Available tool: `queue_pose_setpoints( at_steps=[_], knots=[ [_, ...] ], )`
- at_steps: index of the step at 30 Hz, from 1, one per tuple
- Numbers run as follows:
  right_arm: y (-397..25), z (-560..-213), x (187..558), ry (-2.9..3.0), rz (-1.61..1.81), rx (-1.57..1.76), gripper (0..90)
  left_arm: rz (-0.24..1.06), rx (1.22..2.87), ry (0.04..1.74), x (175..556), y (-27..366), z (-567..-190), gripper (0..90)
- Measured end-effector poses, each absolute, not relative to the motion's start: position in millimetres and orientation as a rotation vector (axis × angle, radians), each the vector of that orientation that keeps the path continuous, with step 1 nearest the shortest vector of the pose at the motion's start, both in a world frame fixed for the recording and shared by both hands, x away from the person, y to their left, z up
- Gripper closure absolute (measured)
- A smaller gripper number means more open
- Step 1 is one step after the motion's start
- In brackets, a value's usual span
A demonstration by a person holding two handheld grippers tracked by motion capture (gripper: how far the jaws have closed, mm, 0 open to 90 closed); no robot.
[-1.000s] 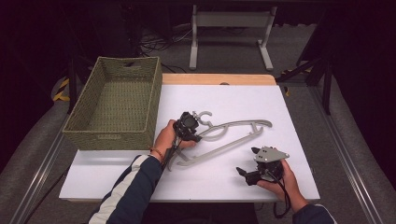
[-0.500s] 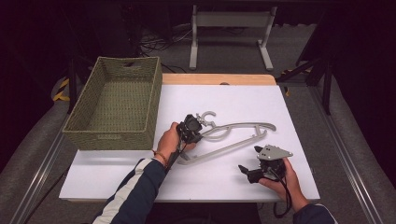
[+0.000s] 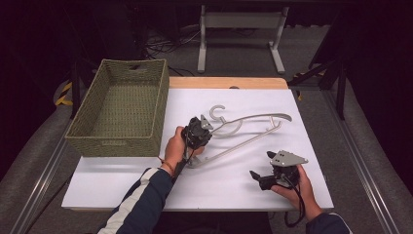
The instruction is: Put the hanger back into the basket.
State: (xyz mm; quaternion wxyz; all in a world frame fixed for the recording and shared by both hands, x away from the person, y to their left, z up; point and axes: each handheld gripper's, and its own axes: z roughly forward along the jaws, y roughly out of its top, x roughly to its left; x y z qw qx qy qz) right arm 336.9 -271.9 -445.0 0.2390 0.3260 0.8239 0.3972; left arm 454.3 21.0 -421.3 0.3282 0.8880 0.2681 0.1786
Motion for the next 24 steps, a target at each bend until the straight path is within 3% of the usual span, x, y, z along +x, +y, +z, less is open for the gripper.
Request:
queue_pose_setpoints(
  at_steps=[24],
  knots=[
    [-275.0,-433.5,326.5,2.061,1.114,0.835,8.3,0.582,2.117,0.6,417.3,45.0,-331.5,81.4]
  ],
)
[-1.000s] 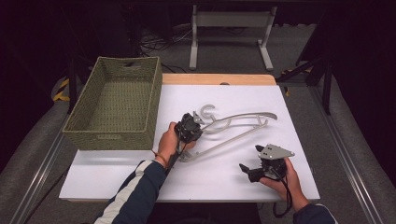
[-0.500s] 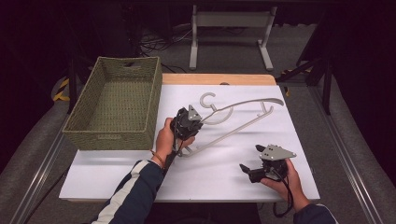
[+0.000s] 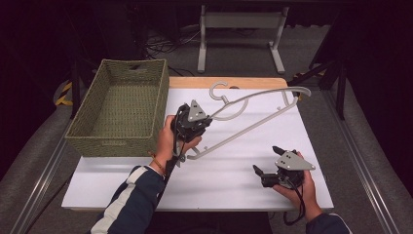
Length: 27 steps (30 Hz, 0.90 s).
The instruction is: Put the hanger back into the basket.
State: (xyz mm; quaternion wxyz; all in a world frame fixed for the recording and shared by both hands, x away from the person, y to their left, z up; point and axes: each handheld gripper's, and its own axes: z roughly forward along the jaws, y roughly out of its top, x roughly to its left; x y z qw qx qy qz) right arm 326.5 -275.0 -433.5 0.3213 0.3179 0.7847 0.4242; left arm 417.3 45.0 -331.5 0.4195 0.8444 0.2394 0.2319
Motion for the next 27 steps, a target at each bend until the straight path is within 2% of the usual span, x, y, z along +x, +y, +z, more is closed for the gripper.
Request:
queue_pose_setpoints(
  at_steps=[5,11,21,27],
  knots=[
    [-274.8,-433.1,325.6,2.045,1.118,0.831,8.2,0.566,2.097,0.608,415.8,53.3,-320.5,81.4],
    [-275.0,-432.4,325.1,2.027,1.124,0.833,7.8,0.615,2.079,0.591,412.2,63.5,-299.0,81.4],
    [-275.1,-430.6,323.7,1.988,1.124,0.827,6.9,0.651,2.062,0.615,415.1,81.4,-289.8,81.4],
    [-273.9,-429.9,322.3,1.98,1.121,0.819,7.0,0.748,2.086,0.595,412.2,91.5,-279.3,81.4]
  ],
)
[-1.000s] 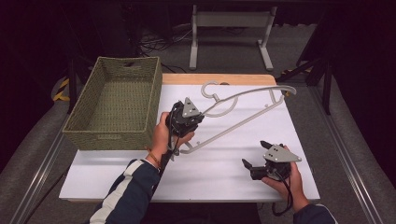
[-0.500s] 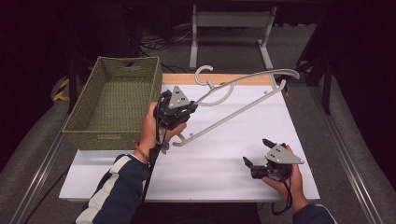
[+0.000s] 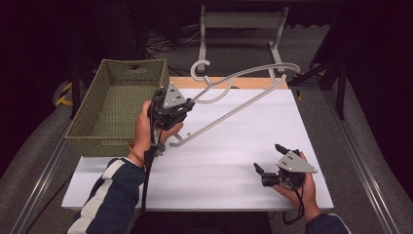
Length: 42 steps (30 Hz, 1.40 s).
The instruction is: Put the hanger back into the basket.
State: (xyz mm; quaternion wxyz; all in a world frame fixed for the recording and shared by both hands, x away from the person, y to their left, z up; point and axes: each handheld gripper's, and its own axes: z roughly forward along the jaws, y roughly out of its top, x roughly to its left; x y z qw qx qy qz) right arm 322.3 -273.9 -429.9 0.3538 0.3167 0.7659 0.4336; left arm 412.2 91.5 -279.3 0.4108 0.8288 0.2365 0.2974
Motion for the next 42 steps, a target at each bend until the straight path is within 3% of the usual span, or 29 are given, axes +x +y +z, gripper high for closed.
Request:
queue_pose_setpoints(
  at_steps=[18,42],
  knots=[
    [-272.0,-430.8,322.9,1.996,1.119,0.821,7.2,0.79,2.04,0.709,415.8,147.7,-265.3,81.4],
    [-270.5,-433.7,323.9,2.011,1.115,0.835,7.4,0.826,2.041,0.816,451.3,198.7,-268.9,81.3]
  ],
)
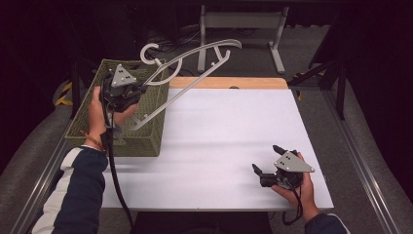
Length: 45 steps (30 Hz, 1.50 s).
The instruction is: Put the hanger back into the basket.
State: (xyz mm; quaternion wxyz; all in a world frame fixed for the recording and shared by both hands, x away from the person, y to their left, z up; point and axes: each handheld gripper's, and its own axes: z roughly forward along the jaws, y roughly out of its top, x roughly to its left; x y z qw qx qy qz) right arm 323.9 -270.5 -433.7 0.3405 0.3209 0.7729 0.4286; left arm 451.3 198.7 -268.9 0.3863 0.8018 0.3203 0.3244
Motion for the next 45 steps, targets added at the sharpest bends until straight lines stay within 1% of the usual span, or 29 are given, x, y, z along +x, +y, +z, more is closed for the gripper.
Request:
queue_pose_setpoints(
  at_steps=[7,19,29,42,45],
  knots=[
    [-270.5,-433.8,323.7,2.011,1.114,0.831,7.4,0.839,2.039,0.819,457.7,208.7,-271.5,81.3],
    [-270.3,-434.8,324.5,2.015,1.111,0.834,7.4,0.854,2.016,0.91,471.0,240.8,-280.9,81.3],
    [-268.7,-436.2,325.4,2.021,1.105,0.84,7.5,0.841,2.027,1.004,479.6,274.6,-300.2,81.2],
    [-266.3,-437.3,325.6,2.033,1.1,0.837,7.5,0.821,2.069,1.092,489.6,292.3,-324.8,81.1],
    [-266.3,-437.5,325.6,2.034,1.099,0.834,7.5,0.792,2.041,1.11,491.1,296.9,-328.9,80.7]
  ],
)
